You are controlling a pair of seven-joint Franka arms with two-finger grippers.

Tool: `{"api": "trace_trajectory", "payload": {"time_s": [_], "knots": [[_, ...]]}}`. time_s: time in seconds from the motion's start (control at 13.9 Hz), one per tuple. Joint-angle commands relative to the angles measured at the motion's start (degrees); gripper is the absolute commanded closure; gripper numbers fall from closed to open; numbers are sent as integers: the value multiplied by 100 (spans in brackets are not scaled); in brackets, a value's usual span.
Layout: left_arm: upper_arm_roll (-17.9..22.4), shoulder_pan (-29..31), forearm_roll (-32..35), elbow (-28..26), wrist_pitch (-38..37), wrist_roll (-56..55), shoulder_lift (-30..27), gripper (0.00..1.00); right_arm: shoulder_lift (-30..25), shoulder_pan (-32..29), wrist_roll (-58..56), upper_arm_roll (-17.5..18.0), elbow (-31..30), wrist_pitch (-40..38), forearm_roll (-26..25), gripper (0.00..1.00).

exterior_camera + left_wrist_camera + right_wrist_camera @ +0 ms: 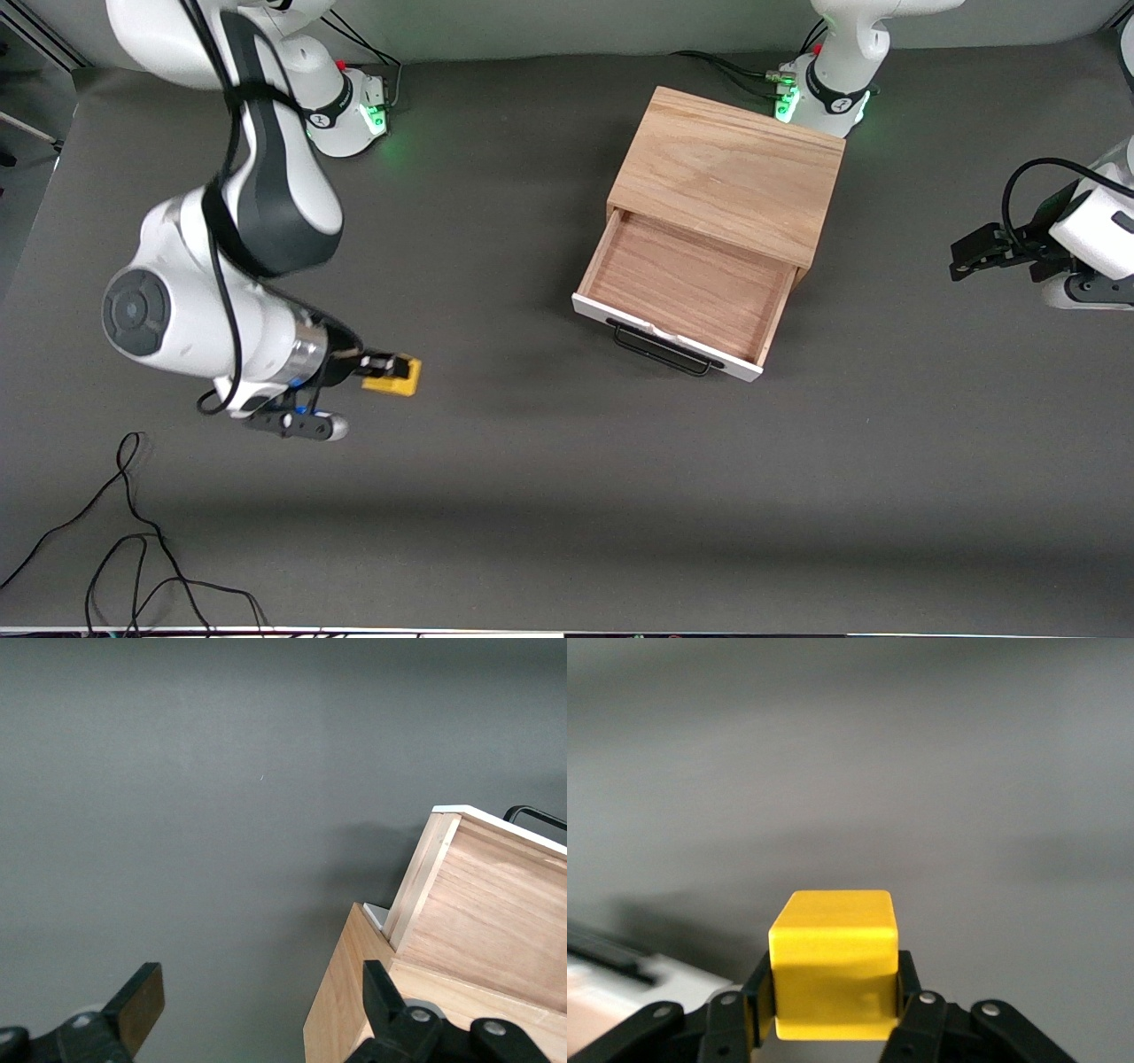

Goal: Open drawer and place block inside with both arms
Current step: 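Carry the yellow cube with the right gripper into the open drawer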

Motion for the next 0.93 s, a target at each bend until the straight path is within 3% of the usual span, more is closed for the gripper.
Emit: {"api": "trace_trajectory", "payload": {"time_s": [0.0, 0.29, 0.65, 0.86], "knots": [[16, -44, 64, -12, -12, -31, -59, 0, 172, 504, 1323, 155, 729, -176, 264, 91], [7, -35, 64, -12, -12, -31, -59, 0, 348, 1270, 3099, 603, 1205, 418, 247, 90], [16, -27, 64, -12, -12, -31, -50, 0, 821, 2245, 3981, 613, 1188, 1510, 80, 90], [7, -27, 64, -21, -12, -31, -41, 0, 1340, 2475, 4185, 622, 1179, 1977, -245, 90]]}}
